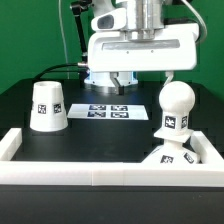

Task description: Assemble lamp

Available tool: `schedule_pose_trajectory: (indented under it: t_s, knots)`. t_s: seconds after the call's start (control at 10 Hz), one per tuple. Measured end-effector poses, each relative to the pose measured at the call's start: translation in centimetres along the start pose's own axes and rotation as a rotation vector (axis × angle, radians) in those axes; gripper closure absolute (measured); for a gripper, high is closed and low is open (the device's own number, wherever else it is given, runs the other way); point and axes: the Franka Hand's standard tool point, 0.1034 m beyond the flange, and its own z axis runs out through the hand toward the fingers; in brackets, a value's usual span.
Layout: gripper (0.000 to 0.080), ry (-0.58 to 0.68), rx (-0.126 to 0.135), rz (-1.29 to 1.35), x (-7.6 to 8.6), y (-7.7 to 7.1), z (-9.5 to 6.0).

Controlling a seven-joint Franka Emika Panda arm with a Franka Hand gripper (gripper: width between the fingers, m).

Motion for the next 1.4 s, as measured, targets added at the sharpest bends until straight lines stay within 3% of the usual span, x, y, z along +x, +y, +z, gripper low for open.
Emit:
schedule_pose_trajectory:
  t_s: [0.2, 0.5, 0.6, 1.0, 1.2, 1.4]
  knots:
    - [0.0101, -0.013, -0.009, -0.035, -1.7, 5.3, -0.5]
    - [0.0101, -0.008, -0.021, -0.049, -3.1, 10.3, -1.9]
    - [0.0101, -0.005, -0.024, -0.043, -3.2, 11.1, -2.1]
    - [0.0101, -0.02, -0.022, -0.049, -4.2, 11.0, -1.8]
    - [0.0101, -0.029, -0.028, -0.046, -6.3, 11.6, -2.0]
    - [0.0101, -0.027, -0.028, -0.023, -8.3, 13.6, -3.1]
